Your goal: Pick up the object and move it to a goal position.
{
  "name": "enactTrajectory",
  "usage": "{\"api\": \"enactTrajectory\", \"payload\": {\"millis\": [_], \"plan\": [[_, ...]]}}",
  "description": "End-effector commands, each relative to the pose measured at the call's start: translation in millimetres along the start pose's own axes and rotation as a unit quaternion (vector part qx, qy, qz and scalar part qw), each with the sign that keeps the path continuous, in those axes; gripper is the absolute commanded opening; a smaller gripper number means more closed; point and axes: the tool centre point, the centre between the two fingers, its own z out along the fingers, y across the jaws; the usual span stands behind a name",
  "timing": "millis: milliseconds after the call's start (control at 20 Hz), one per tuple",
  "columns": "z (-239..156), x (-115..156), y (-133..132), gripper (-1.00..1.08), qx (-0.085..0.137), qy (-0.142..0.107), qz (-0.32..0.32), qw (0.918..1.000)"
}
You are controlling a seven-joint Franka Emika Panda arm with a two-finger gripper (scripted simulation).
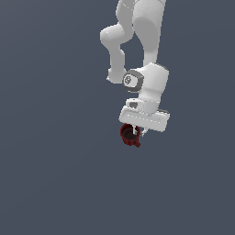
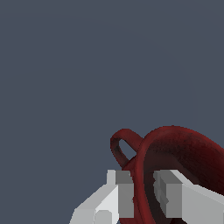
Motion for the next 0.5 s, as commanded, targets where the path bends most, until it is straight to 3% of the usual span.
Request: {"api": "enactTrajectory", "payload": {"millis": [0, 450], "plan": [[-23.6, 6.1, -6.0, -1.00, 0.001, 0.001, 0.000, 1.0000], [-119.6, 26.9, -29.5, -1.00, 0.002, 0.000, -0.001, 1.0000]]}}
